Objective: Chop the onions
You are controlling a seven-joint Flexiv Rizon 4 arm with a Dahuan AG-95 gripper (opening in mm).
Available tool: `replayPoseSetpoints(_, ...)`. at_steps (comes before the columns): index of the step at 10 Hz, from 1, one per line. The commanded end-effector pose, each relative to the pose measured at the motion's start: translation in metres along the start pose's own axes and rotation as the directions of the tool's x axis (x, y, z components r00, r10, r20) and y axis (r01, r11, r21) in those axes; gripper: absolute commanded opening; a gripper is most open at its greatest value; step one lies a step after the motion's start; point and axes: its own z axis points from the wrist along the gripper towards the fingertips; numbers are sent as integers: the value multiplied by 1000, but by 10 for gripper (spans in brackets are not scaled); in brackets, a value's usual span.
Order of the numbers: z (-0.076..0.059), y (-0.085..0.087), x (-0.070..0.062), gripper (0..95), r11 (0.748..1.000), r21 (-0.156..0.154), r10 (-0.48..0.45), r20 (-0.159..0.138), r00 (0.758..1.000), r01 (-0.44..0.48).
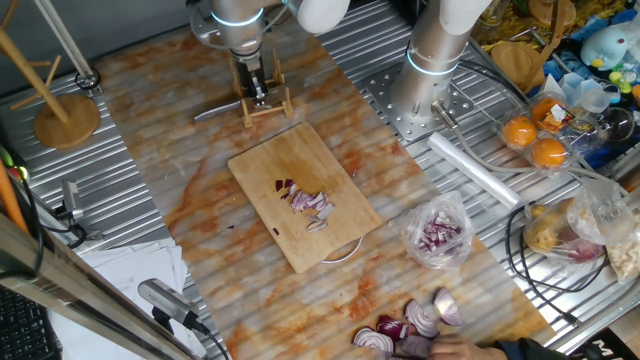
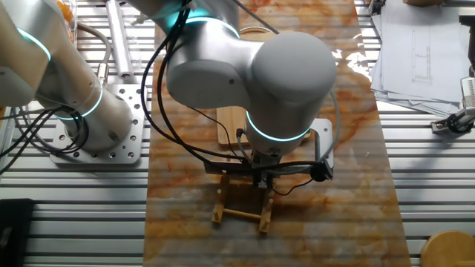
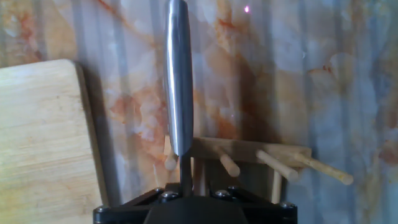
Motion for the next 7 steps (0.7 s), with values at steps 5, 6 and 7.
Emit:
replayPoseSetpoints(5, -81, 4, -8, 190, 999, -43, 4, -7, 1000, -4)
replayPoseSetpoints(6, -94, 8, -16, 0, 999, -46, 4, 0, 1000, -4)
replayPoseSetpoints(7, -104, 15, -29, 0, 999, -47, -9, 4, 1000, 9)
